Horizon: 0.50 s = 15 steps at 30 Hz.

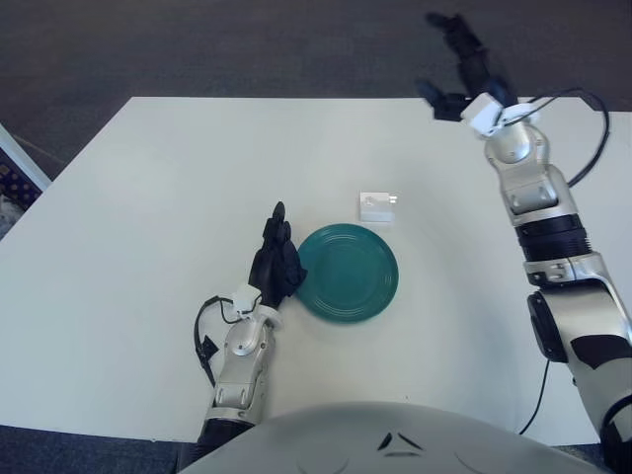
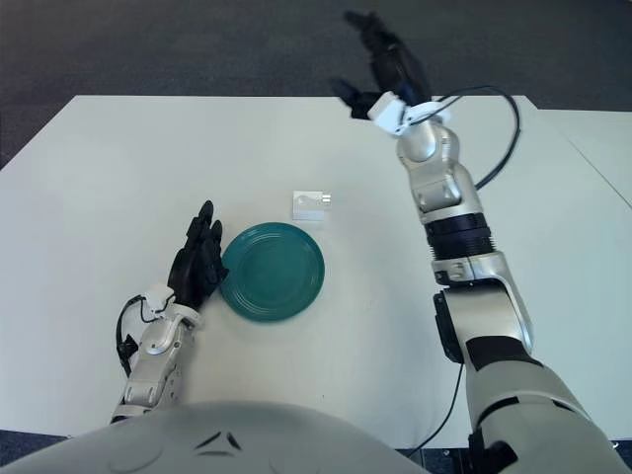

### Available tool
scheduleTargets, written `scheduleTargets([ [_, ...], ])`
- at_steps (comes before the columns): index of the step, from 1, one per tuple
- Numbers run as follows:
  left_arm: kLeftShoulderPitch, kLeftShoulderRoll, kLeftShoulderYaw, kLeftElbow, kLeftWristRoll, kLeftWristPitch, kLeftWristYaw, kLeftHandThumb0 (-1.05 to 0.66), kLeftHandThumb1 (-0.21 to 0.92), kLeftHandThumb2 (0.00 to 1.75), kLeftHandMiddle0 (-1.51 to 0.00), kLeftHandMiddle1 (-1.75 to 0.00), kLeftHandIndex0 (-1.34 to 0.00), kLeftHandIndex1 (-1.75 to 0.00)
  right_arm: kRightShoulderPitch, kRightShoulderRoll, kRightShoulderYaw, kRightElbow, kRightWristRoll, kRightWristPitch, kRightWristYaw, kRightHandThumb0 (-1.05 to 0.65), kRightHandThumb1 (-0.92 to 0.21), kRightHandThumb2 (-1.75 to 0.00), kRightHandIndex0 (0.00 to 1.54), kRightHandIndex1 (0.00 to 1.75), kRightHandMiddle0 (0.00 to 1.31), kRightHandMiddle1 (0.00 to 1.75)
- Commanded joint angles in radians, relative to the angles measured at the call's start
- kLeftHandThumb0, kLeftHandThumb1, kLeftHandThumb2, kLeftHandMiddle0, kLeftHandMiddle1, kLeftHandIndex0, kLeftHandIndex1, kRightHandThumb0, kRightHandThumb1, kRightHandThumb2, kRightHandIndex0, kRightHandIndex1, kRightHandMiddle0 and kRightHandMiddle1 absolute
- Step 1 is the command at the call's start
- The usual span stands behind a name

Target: Put the charger into the plate.

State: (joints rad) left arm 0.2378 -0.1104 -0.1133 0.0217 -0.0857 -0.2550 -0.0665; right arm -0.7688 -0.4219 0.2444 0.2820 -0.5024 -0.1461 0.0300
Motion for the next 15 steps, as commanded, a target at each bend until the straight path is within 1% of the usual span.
scheduleTargets([
  [1, 0.017, -0.011, 0.004, 0.032, 0.008, 0.039, 0.022, -1.05, 0.92, 0.9, 0.0, 0.0, 0.0, 0.0, 0.001, 0.0, 0.064, 0.035, -0.077, -0.017, 0.008, -0.97, -0.92, -0.75, 0.12, 0.01, 0.0, 0.48],
  [3, 0.019, -0.012, 0.004, 0.031, 0.002, 0.023, 0.019, -1.05, 0.92, 0.9, 0.0, 0.0, 0.0, 0.0, -0.029, -0.002, 0.091, 0.119, -0.094, -0.049, 0.017, -0.99, -0.92, -0.76, 0.12, 0.01, 0.0, 0.47],
  [5, 0.02, -0.013, 0.004, 0.032, -0.006, 0.01, 0.015, -1.05, 0.92, 0.89, 0.0, 0.0, 0.0, 0.0, -0.046, -0.004, 0.107, 0.177, -0.1, -0.074, 0.032, -1.0, -0.92, -0.77, 0.11, 0.01, 0.0, 0.44],
  [9, 0.02, -0.015, 0.002, 0.034, -0.018, 0.002, 0.009, -1.05, 0.92, 0.87, 0.0, 0.0, 0.0, 0.0, -0.059, -0.004, 0.112, 0.229, -0.095, -0.106, 0.044, -1.0, -0.92, -0.76, 0.09, 0.0, 0.0, 0.4],
  [14, 0.025, -0.009, 0.0, 0.026, -0.012, -0.001, 0.015, -1.05, 0.92, 0.85, 0.0, 0.0, 0.0, 0.0, -0.055, 0.005, 0.126, 0.313, -0.103, -0.148, 0.029, -0.97, -0.92, -0.73, 0.07, 0.0, 0.0, 0.35],
  [15, 0.024, -0.01, 0.002, 0.028, -0.013, -0.006, 0.015, -1.05, 0.92, 0.85, 0.0, 0.0, 0.0, 0.0, -0.063, 0.01, 0.136, 0.378, -0.114, -0.169, 0.006, -0.97, -0.92, -0.72, 0.07, 0.0, 0.0, 0.34],
])
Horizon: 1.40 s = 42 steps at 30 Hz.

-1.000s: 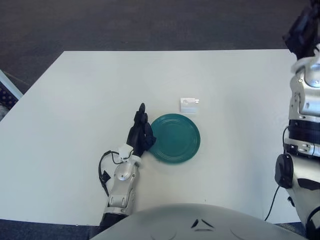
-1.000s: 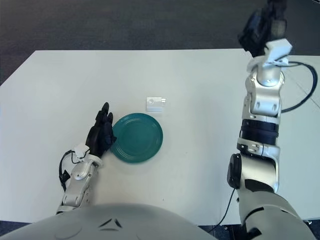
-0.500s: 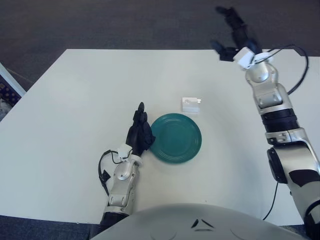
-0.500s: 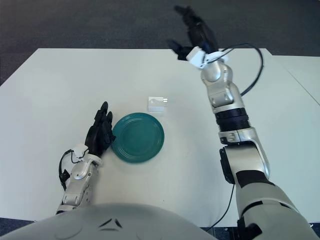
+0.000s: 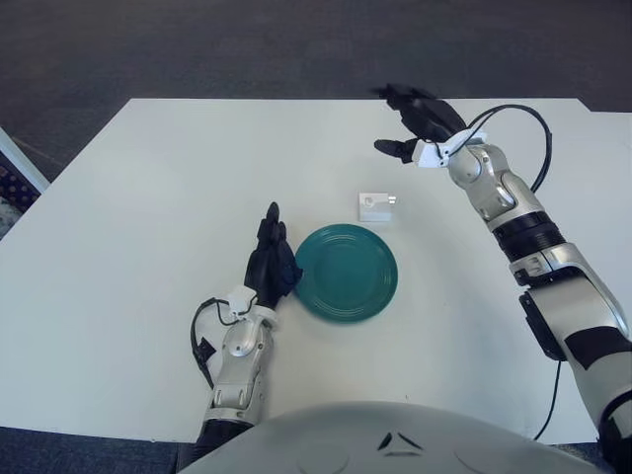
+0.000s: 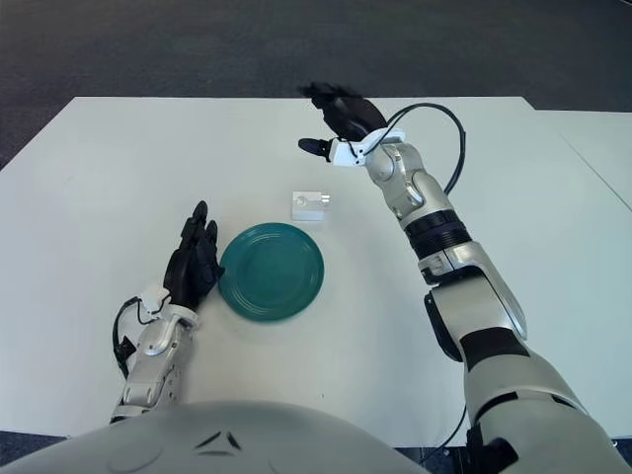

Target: Put the charger into the plate.

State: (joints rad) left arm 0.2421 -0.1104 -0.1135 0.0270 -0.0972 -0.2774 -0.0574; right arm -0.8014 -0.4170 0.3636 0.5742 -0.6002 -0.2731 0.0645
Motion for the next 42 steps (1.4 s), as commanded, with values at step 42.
scheduleTargets([
  [42, 0.015, 0.01, -0.005, -0.018, 0.004, 0.101, -0.006, -1.05, 0.92, 0.9, 0.0, 0.0, 0.0, 0.0, -0.048, 0.103, 0.226, 0.486, -0.163, -0.18, -0.219, -0.96, -0.92, -0.72, 0.09, 0.01, 0.0, 0.4],
])
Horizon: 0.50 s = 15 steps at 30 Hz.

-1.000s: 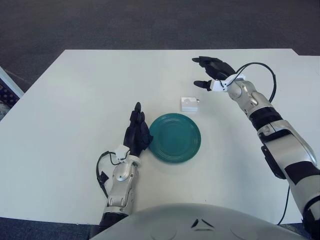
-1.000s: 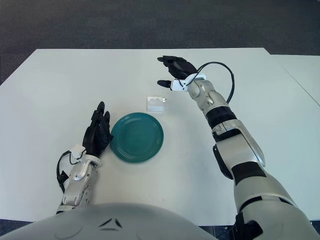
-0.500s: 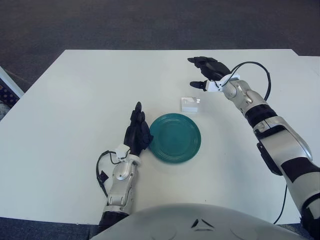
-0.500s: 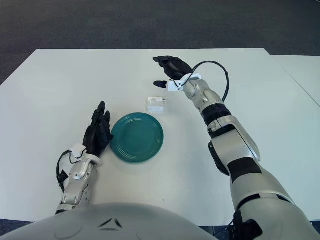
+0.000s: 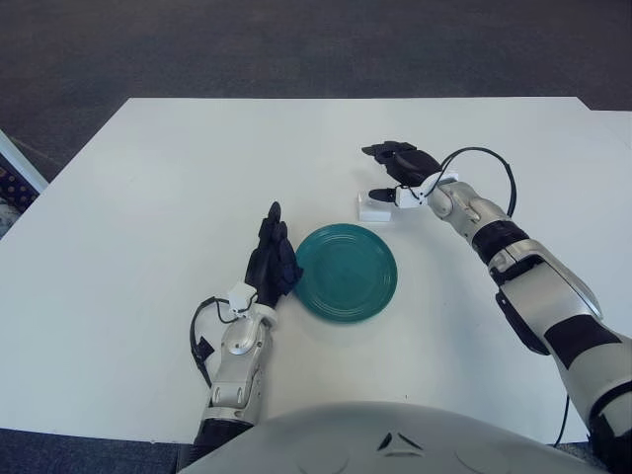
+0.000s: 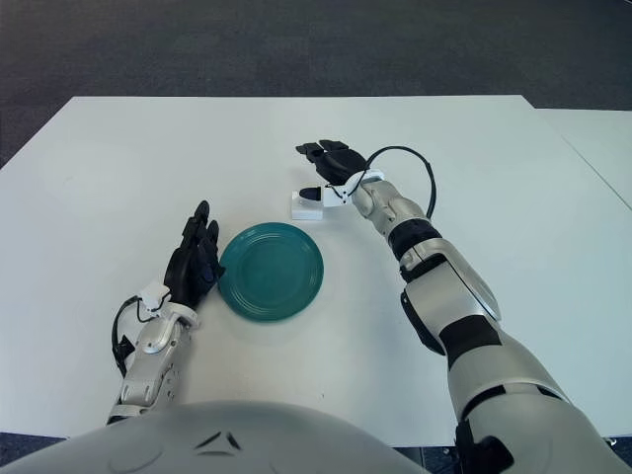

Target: Put the charger into the plate.

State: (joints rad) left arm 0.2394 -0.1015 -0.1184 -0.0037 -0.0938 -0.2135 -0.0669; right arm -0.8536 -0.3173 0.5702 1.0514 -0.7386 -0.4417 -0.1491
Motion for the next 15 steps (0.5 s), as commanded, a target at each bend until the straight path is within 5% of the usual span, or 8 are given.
scheduleTargets([
  [1, 0.018, -0.003, 0.001, 0.014, -0.003, 0.034, 0.002, -1.05, 0.92, 0.9, 0.0, 0.0, 0.0, 0.0, 0.003, 0.002, 0.026, 0.011, -0.028, -0.013, -0.001, -0.96, -0.92, -0.72, 0.09, 0.0, 0.0, 0.39],
  [15, 0.029, -0.017, 0.001, -0.017, 0.028, 0.081, 0.06, -1.05, 0.92, 0.93, -0.01, 0.0, 0.0, 0.0, 0.018, 0.009, 0.095, 0.041, -0.078, -0.003, 0.004, -0.93, -0.92, -0.74, 0.09, 0.01, 0.0, 0.35],
])
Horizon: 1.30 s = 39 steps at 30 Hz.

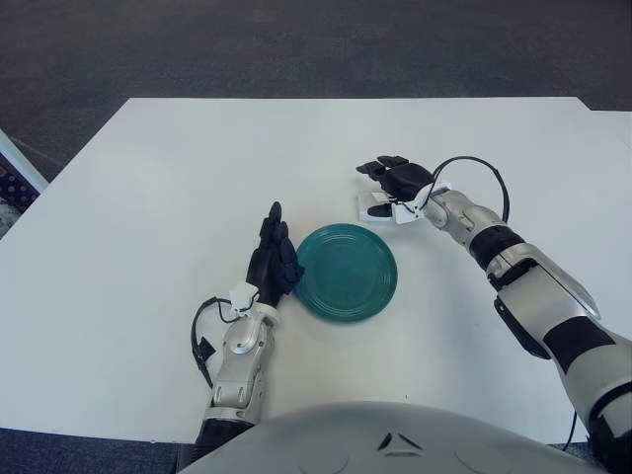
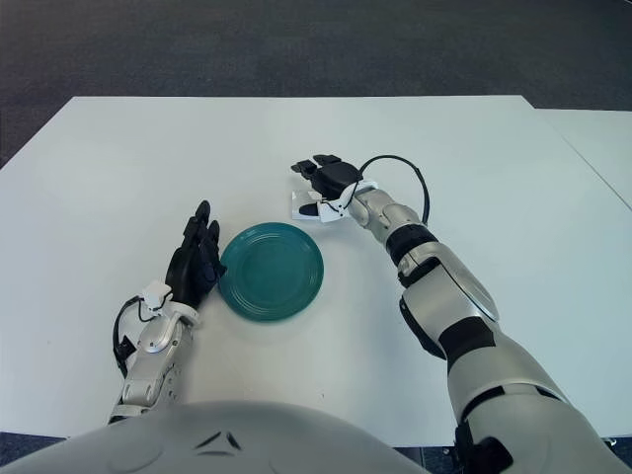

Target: Put the charger into the plate.

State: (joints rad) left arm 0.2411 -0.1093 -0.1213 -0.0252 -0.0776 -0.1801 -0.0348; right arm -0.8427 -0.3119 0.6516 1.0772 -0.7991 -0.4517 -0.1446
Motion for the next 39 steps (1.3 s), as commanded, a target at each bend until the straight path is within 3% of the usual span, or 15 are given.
scheduleTargets([
  [1, 0.029, -0.009, 0.003, 0.0, 0.014, 0.052, 0.03, -1.05, 0.92, 0.94, -0.01, 0.0, 0.0, 0.0, 0.008, 0.006, 0.016, 0.02, -0.02, 0.009, -0.004, -0.93, -0.92, -0.74, 0.09, 0.01, 0.0, 0.35],
  [17, 0.036, -0.016, -0.005, -0.035, 0.01, 0.074, 0.043, -1.02, 0.92, 0.99, -0.03, -0.01, 0.0, 0.0, 0.022, 0.042, 0.047, 0.077, -0.037, 0.044, -0.059, -0.99, -0.92, -0.72, 0.12, 0.01, 0.0, 0.37],
  [26, 0.055, -0.031, -0.028, -0.087, 0.006, 0.103, 0.065, -0.99, 0.92, 1.03, -0.04, -0.01, 0.0, 0.0, 0.059, 0.091, 0.062, 0.175, -0.04, 0.078, -0.103, -0.96, -0.92, -0.72, 0.14, 0.01, 0.0, 0.37],
  [39, 0.073, -0.04, -0.035, -0.114, -0.077, 0.023, 0.034, -0.99, 0.92, 1.01, -0.07, -0.01, -0.02, -0.01, 0.076, 0.103, 0.063, 0.211, -0.041, 0.085, -0.147, -0.93, -0.92, -0.69, 0.19, 0.02, 0.0, 0.38],
])
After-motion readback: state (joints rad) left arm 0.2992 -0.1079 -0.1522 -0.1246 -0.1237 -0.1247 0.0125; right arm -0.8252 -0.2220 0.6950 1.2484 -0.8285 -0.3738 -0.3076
